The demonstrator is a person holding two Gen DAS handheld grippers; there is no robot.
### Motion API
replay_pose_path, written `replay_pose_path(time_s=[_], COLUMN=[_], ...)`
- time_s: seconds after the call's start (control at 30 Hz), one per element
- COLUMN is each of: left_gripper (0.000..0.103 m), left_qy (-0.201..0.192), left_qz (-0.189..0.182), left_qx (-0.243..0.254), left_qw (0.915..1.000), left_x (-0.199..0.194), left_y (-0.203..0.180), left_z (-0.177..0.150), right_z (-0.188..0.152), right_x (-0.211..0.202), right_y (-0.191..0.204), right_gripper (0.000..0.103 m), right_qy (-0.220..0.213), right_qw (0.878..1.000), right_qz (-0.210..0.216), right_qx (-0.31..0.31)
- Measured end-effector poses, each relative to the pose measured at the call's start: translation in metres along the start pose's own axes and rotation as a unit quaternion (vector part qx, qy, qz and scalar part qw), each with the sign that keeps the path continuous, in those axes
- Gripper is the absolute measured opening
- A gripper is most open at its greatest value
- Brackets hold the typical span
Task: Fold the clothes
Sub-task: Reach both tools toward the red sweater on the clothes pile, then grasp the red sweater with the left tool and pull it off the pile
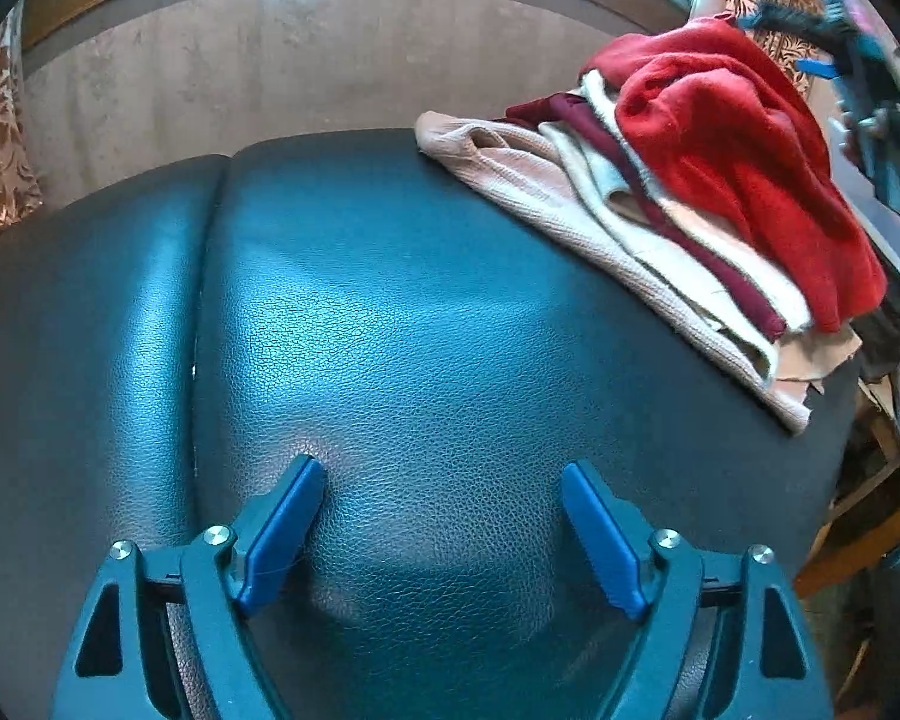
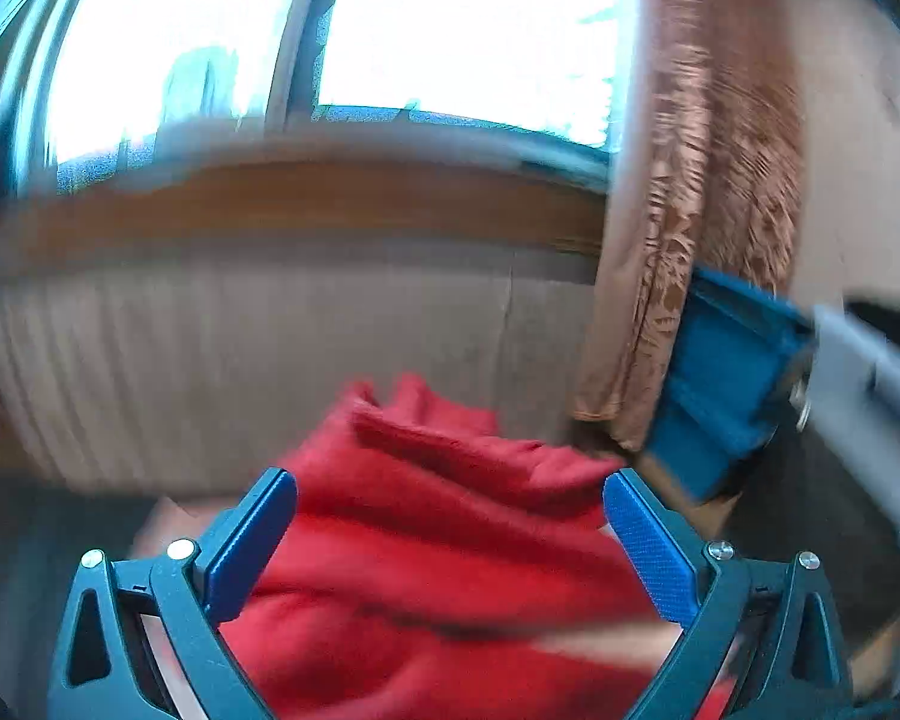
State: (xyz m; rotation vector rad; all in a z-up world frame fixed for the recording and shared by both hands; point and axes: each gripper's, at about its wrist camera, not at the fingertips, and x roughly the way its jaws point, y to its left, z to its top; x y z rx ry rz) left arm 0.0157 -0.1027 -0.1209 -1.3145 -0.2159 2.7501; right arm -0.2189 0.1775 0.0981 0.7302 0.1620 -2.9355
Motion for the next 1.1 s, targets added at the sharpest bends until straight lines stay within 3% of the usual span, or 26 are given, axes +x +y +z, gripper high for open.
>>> replay_pose_path(time_s=[0.07, 0.13, 0.2, 0.27, 0.37, 0.53, 0.63, 0.73, 0.77, 0.9, 0.97, 1.1], left_gripper=[0.084, 0.084, 0.084, 0.084, 0.084, 0.074, 0.072, 0.072, 0.072, 0.072, 0.072, 0.072], left_qy=[-0.003, -0.004, -0.006, -0.008, -0.007, 0.005, 0.004, -0.011, -0.015, -0.030, -0.029, -0.006], left_qz=[0.000, 0.005, 0.010, 0.010, -0.003, -0.045, -0.061, -0.086, -0.091, -0.102, -0.104, -0.116], left_qx=[0.002, 0.009, 0.018, 0.023, 0.015, -0.063, -0.089, -0.095, -0.088, -0.034, -0.027, -0.043], left_qw=[1.0000, 0.9999, 0.9998, 0.9997, 0.9999, 0.9970, 0.9941, 0.9917, 0.9919, 0.9937, 0.9938, 0.9923], left_x=[0.000, 0.001, 0.001, 0.000, -0.003, -0.019, -0.030, -0.049, -0.054, -0.062, -0.054, -0.021], left_y=[-0.001, -0.003, -0.005, -0.005, -0.001, 0.026, 0.039, 0.041, 0.037, 0.009, -0.004, -0.024], left_z=[-0.001, -0.002, -0.004, -0.005, -0.005, -0.003, -0.004, 0.002, 0.007, 0.039, 0.058, 0.086], right_z=[0.001, 0.002, 0.005, -0.009, -0.025, -0.071, -0.115, -0.159, -0.174, -0.213, -0.221, -0.238], right_x=[0.019, 0.039, 0.044, 0.020, -0.011, -0.053, -0.068, -0.090, -0.098, -0.116, -0.119, -0.121], right_y=[-0.003, -0.007, -0.006, 0.018, 0.059, 0.103, 0.118, 0.127, 0.129, 0.120, 0.105, 0.067], right_gripper=[0.103, 0.096, 0.071, 0.032, 0.014, 0.011, 0.015, 0.015, 0.021, 0.039, 0.040, 0.053], right_qy=[0.053, 0.106, 0.136, 0.124, 0.112, 0.129, 0.161, 0.179, 0.190, 0.218, 0.229, 0.231], right_qw=[0.998, 0.993, 0.989, 0.990, 0.987, 0.971, 0.945, 0.920, 0.908, 0.898, 0.902, 0.913], right_qz=[0.010, 0.021, 0.034, 0.051, 0.074, 0.193, 0.285, 0.343, 0.362, 0.367, 0.352, 0.314], right_qx=[-0.019, -0.038, -0.041, -0.050, -0.086, -0.052, 0.016, 0.069, 0.093, 0.109, 0.103, 0.121])
